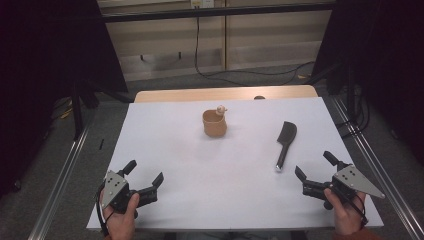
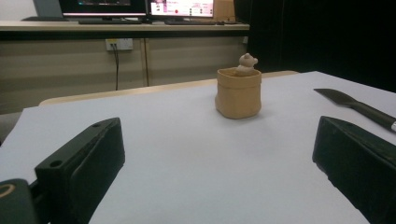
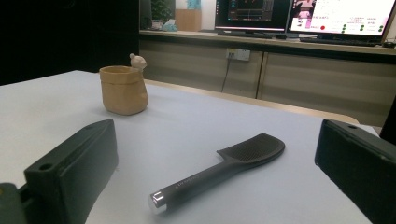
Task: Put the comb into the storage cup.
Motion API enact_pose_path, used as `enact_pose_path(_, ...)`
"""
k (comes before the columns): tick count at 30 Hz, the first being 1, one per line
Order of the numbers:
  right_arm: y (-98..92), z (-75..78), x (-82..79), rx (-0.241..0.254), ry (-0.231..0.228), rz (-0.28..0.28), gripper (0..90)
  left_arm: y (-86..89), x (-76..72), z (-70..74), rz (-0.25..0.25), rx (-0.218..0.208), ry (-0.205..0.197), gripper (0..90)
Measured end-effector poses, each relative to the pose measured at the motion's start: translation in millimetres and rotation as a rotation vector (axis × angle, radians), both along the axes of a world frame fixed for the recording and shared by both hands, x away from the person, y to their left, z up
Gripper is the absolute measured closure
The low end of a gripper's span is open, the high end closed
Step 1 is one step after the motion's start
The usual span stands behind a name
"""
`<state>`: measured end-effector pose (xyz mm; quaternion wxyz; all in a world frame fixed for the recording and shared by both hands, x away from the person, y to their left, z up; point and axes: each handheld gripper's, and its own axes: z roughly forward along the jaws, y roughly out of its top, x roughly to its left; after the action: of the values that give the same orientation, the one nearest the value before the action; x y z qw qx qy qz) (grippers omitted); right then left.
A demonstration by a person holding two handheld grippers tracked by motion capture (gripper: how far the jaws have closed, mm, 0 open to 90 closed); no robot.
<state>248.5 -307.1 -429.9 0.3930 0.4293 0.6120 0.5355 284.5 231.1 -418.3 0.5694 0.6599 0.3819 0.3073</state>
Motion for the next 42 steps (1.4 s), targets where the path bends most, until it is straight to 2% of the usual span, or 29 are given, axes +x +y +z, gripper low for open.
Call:
enact_pose_path(9, -1.2, -0.2, -0.4, 0.006, 0.0, 0.023, 0.0, -1.6, 1.2, -0.3, 0.003, -0.011, 0.01, 2.4)
enact_pose_path(16, -3.4, 0.9, -3.3, 0.026, -0.014, 0.045, 0.0, -5.5, 3.4, -1.2, -0.006, 0.005, 0.012, 2.4)
enact_pose_path(22, -0.8, 0.9, 0.5, 0.03, 0.0, 0.061, 0.0, -6.1, 4.4, -0.9, -0.002, 0.001, 0.009, 2.4)
enact_pose_path(29, 8.6, 2.1, 13.9, 0.025, 0.005, 0.086, 0.0, -5.4, 3.1, -1.8, -0.008, 0.007, 0.015, 2.4)
enact_pose_path(32, 10.8, 2.4, 17.2, 0.067, 0.02, 0.125, 0.0, -5.2, 1.5, -0.8, -0.016, -0.007, 0.012, 2.4)
enact_pose_path(34, 12.8, 3.0, 18.6, 0.05, 0.016, 0.139, 0.0, -5.4, 1.4, -0.5, -0.021, -0.003, 0.011, 2.4)
enact_pose_path(42, 26.5, 9.1, 32.9, 0.05, -0.009, 0.188, 0.0, -4.9, 2.3, -0.3, -0.011, 0.001, 0.012, 2.8)
